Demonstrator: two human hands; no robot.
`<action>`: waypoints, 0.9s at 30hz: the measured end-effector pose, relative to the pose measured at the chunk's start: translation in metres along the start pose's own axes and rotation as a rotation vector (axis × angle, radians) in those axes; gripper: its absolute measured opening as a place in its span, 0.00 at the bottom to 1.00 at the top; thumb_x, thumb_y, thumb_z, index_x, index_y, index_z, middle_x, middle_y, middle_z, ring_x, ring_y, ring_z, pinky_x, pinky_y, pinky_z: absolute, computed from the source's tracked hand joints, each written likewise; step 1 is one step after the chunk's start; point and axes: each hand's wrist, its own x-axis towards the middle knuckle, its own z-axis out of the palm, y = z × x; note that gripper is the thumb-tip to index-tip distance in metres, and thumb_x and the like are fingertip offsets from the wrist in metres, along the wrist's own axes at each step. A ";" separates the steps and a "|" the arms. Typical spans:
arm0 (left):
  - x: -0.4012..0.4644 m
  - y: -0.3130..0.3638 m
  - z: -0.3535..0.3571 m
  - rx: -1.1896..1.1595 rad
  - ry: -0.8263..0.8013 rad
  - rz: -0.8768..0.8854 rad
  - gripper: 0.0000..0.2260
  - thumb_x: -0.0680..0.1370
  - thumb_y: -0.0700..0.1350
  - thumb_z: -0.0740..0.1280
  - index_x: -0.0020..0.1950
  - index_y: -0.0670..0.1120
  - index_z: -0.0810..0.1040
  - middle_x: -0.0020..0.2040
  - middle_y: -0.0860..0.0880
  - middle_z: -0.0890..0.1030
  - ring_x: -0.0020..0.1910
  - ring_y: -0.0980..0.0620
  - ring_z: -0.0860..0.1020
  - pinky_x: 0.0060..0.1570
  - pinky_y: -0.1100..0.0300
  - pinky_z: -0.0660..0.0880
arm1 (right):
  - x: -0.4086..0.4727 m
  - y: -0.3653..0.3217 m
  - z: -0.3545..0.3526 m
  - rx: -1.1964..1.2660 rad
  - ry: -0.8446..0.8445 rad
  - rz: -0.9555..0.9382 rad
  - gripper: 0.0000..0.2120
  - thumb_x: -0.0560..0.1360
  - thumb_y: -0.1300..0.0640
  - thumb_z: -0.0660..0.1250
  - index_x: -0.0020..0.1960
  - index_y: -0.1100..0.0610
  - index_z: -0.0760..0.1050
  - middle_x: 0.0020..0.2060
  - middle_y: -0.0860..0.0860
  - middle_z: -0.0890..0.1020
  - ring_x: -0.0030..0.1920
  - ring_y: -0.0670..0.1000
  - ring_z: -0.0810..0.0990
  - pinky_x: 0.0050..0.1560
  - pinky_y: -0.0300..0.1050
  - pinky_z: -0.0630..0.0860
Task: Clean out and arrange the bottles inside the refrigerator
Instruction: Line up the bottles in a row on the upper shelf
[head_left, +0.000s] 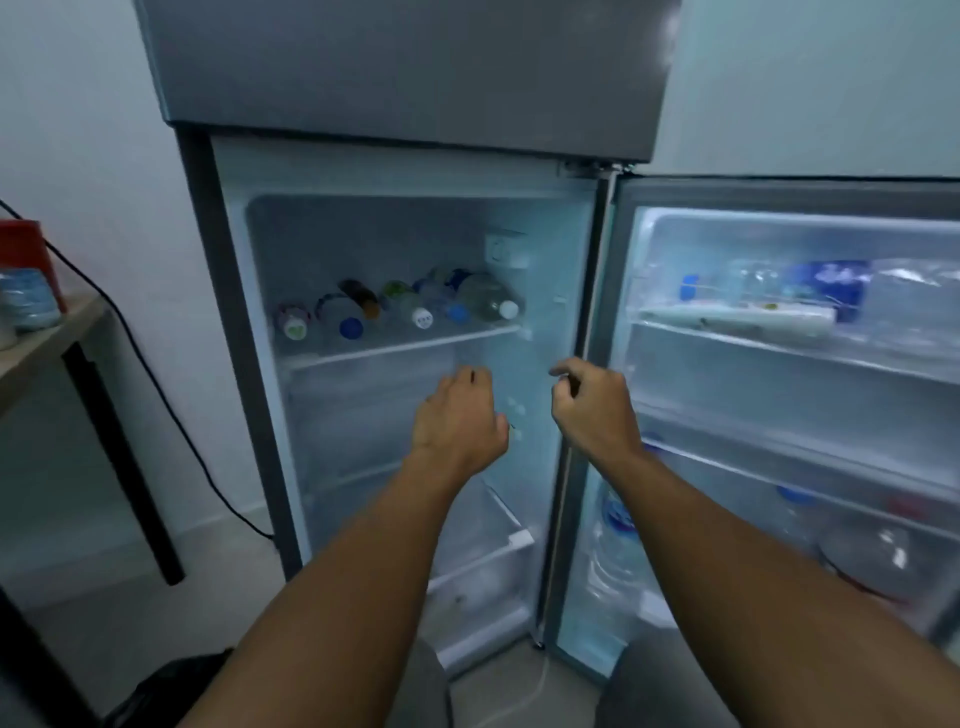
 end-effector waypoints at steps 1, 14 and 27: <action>-0.008 0.010 -0.001 -0.031 -0.014 0.004 0.20 0.76 0.51 0.63 0.65 0.44 0.69 0.63 0.44 0.72 0.63 0.42 0.71 0.55 0.47 0.73 | -0.010 0.004 -0.013 -0.010 0.007 0.013 0.11 0.72 0.62 0.64 0.49 0.56 0.83 0.41 0.54 0.86 0.43 0.55 0.83 0.46 0.41 0.76; -0.058 0.121 0.050 -0.175 -0.247 0.287 0.21 0.76 0.50 0.63 0.68 0.45 0.70 0.66 0.46 0.73 0.63 0.42 0.74 0.58 0.46 0.74 | -0.126 0.096 -0.149 -0.311 0.007 0.293 0.13 0.73 0.63 0.62 0.55 0.60 0.81 0.50 0.56 0.84 0.50 0.56 0.80 0.51 0.46 0.76; -0.035 0.165 0.136 -0.197 -0.257 0.305 0.32 0.74 0.50 0.67 0.74 0.44 0.58 0.73 0.41 0.57 0.71 0.37 0.63 0.57 0.42 0.76 | -0.142 0.149 -0.158 -0.366 -0.116 0.555 0.34 0.74 0.53 0.72 0.73 0.56 0.59 0.71 0.57 0.66 0.70 0.59 0.66 0.70 0.57 0.69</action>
